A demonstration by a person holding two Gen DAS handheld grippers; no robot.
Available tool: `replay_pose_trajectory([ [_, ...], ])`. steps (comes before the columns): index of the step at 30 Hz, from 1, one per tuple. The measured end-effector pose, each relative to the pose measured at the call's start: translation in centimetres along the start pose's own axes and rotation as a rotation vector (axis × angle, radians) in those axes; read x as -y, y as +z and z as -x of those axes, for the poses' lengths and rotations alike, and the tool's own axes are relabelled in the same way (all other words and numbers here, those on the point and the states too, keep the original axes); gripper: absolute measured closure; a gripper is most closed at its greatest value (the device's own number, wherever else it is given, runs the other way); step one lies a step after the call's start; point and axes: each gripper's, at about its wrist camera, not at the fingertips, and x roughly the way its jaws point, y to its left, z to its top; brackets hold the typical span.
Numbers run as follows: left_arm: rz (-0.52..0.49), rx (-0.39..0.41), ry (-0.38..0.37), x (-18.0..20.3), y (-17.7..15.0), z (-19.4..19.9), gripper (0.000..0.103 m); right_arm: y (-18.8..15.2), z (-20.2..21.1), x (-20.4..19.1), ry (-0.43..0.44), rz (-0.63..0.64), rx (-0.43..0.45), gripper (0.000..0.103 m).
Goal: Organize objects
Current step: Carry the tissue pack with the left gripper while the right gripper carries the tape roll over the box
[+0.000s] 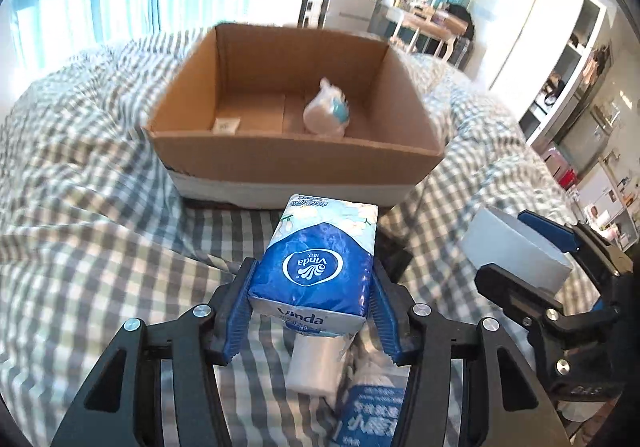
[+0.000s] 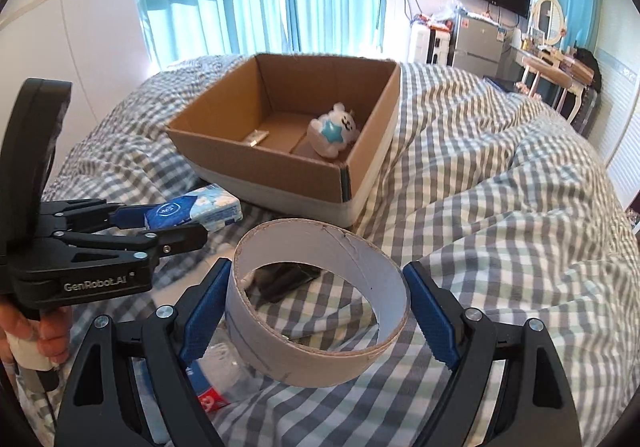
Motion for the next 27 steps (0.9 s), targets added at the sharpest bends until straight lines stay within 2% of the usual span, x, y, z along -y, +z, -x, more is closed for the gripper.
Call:
replay_pose_trajectory([
  [7, -0.015, 0.114, 0.009, 0.2, 1.3, 5.4, 0.049, 2.3, 3.5, -1.9, -0.022, 0.054, 0.087, 0.018],
  [15, -0.035, 0.222, 0.054, -0.7, 5.2, 8.3, 0.049, 7.2, 4.9, -4.1, -0.023, 0.104, 0.19, 0.018],
  [20, -0.028, 0.25, 0.088, -1.9, 8.1, 7.5, 0.049, 10.4, 3.5, -4.3, 0.002, 0.086, 0.21, 0.018],
  [27, -0.062, 0.228, 0.141, -2.9, 12.1, 3.3, 0.049, 14.4, -0.9, -2.7, 0.025, 0.027, 0.185, 0.018],
])
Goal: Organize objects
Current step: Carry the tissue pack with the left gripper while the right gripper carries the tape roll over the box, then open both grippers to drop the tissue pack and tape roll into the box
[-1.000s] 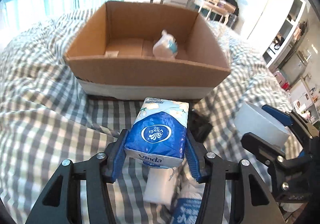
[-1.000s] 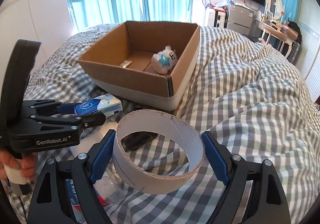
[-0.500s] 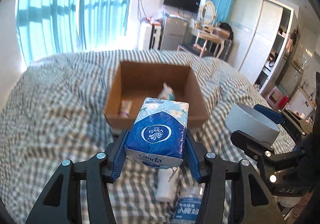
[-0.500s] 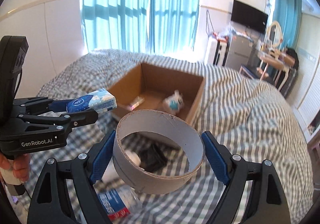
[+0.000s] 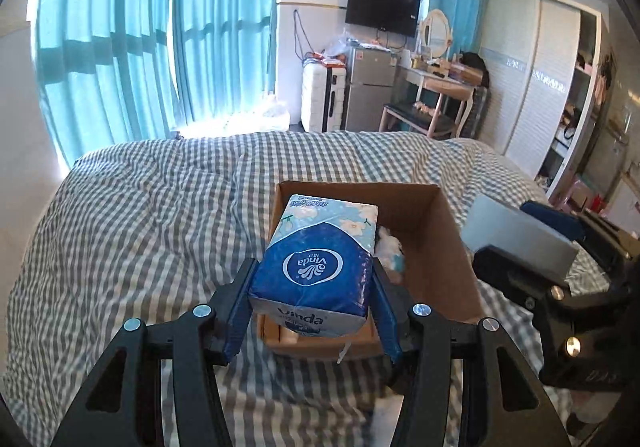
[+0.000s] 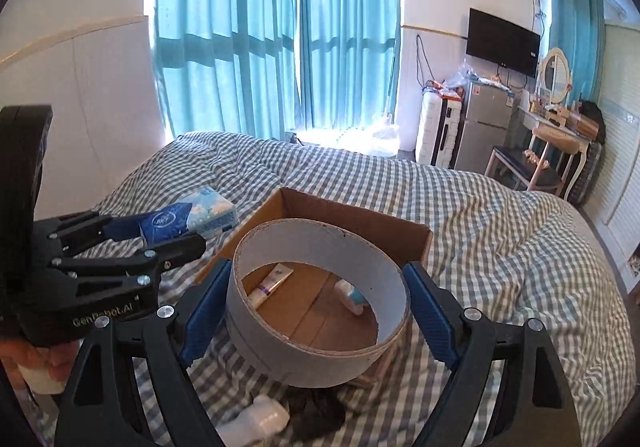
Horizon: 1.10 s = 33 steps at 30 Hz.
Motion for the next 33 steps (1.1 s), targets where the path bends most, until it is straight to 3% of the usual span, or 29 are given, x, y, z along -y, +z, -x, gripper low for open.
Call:
replay_pose_trajectory([
  [9, -0.067, -0.043, 0.006, 0.7, 1.6, -7.6, 0.049, 2.7, -8.4, 3.3, 0.01, -0.066, -0.089, 0.018],
  [19, -0.109, -0.097, -0.046, 1.2, -0.6, -12.6, 0.047, 2.0, -12.2, 4.6, 0.048, -0.065, -0.132, 0.018],
  [23, -0.078, -0.108, -0.076, 0.5, -0.9, -13.0, 0.037, 1.9, -12.2, 4.9, 0.07, -0.093, -0.102, 0.015],
  [25, -0.061, -0.107, -0.111, 0.5, -0.8, -12.6, 0.021, 2.1, -11.5, 5.2, 0.073, -0.107, -0.076, 0.011],
  [27, -0.056, -0.093, -0.101, 0.8, -0.7, -11.7, 0.01, 2.3, -10.5, 5.5, 0.08, -0.126, -0.06, 0.011],
  [33, -0.057, -0.073, -0.054, 1.3, -0.1, -8.0, 0.008, 3.5, -5.4, 6.6, 0.057, -0.162, 0.008, 0.01],
])
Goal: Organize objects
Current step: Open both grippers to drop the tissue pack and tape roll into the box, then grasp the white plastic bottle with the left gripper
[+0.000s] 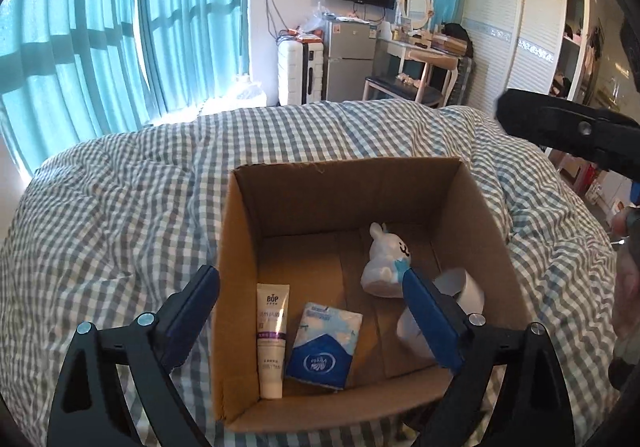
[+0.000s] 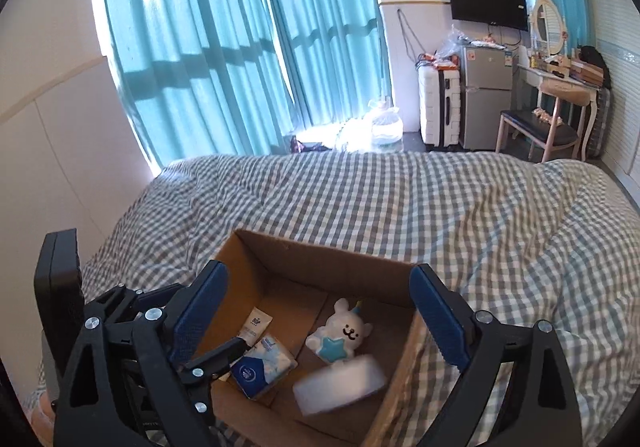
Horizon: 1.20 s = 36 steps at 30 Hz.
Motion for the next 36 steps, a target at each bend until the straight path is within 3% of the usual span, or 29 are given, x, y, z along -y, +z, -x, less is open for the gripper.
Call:
replay_pose_trajectory([
  [4, 0.057, 0.012, -0.004, -0.4, 0.3, 3.6, 0.008, 0.3, 3.8, -0.4, -0.027, 0.047, 0.034, 0.01],
  [9, 0.107, 0.053, 0.058, -1.4, 0.2, 8.6, 0.006, -0.3, 8.0, -1.1, -0.043, 0.121, 0.055, 0.01],
  [17, 0.136, 0.046, 0.158, -1.2, -3.5, 13.1, 0.004, -4.6, 10.6, -1.8, -0.01, 0.295, -0.041, 0.01],
  [23, 0.137, -0.025, 0.221, 0.9, -8.1, 11.3, 0.004, -10.9, 8.4, -3.0, 0.014, 0.436, -0.123, 0.01],
  [27, 0.104, -0.094, 0.215, 2.7, -11.0, 7.9, 0.004, -14.7, 5.1, -3.4, 0.044, 0.484, -0.213, 0.01],
  [36, -0.047, -0.2, 0.167, 6.0, -15.3, 3.6, 0.004, -17.3, 1.8, -2.0, 0.081, 0.436, -0.302, 0.011],
])
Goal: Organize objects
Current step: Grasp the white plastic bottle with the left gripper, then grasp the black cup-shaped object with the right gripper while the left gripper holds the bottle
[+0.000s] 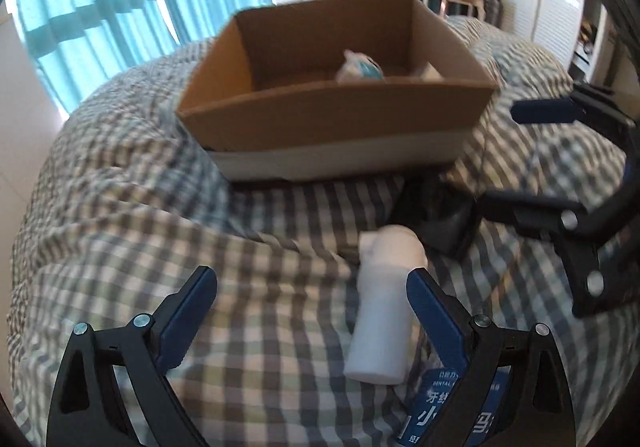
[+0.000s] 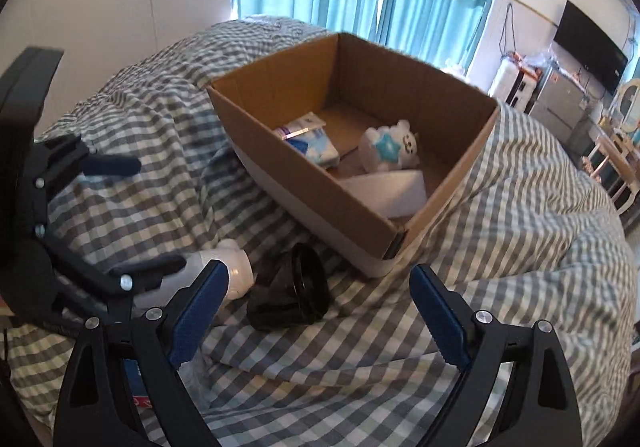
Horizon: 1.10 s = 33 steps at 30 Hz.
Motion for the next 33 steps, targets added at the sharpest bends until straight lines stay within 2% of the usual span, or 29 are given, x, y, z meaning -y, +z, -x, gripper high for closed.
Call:
replay_pose_trajectory([
  [3, -0.031, -0.023, -0.059, 0.8, -0.4, -0.7, 0.004, -0.4, -0.6, 0.5, 0.003, -0.039, -0.024, 0.013],
  [5, -0.033, -0.055, -0.107, 1.2, -0.7, -1.7, 0.01, -0.4, -0.8, 0.7, 0.004, -0.053, -0.03, 0.014],
  [7, -0.033, -0.106, -0.132, 1.5, -0.9, -3.0, 0.03, -0.4, -0.8, 0.8, -0.001, -0.061, -0.027, 0.014],
  [8, -0.026, -0.121, -0.158, 1.5, -1.0, -3.3, 0.036, -0.4, -0.8, 0.8, -0.004, -0.062, -0.027, 0.014],
  [10, -0.006, -0.131, -0.234, 1.5, -1.0, -3.4, 0.062, -0.4, -0.8, 0.8, -0.012, -0.06, -0.027, 0.014],
  [15, -0.024, -0.113, -0.204, 1.9, -1.3, -2.5, 0.062, -0.5, -1.2, 0.5, -0.028, -0.046, -0.037, 0.015],
  [17, 0.0, -0.102, -0.19, 1.4, -1.3, -1.6, 0.062, -0.6, -1.5, 0.3, -0.026, -0.036, -0.052, 0.026],
  [18, 0.01, -0.094, -0.185, 1.2, -1.3, -1.2, 0.062, -0.6, -1.7, 0.1, -0.023, -0.03, -0.061, 0.027],
  [26, 0.05, 0.014, -0.086, -1.5, 0.0, 2.1, 0.064, -0.3, -3.8, -1.7, -0.006, 0.032, -0.123, 0.027],
  [29, 0.08, 0.011, -0.094, -3.0, 0.3, 1.6, 0.066, -0.1, -5.0, -2.5, -0.018, 0.059, -0.156, 0.027],
  [31, 0.095, 0.002, -0.102, -3.5, 0.2, 1.2, 0.073, 0.0, -5.9, -2.8, -0.037, 0.069, -0.182, 0.027],
  [33, 0.098, -0.001, -0.108, -3.7, 0.1, 0.9, 0.074, -0.1, -6.9, -3.1, -0.043, 0.075, -0.213, 0.027],
])
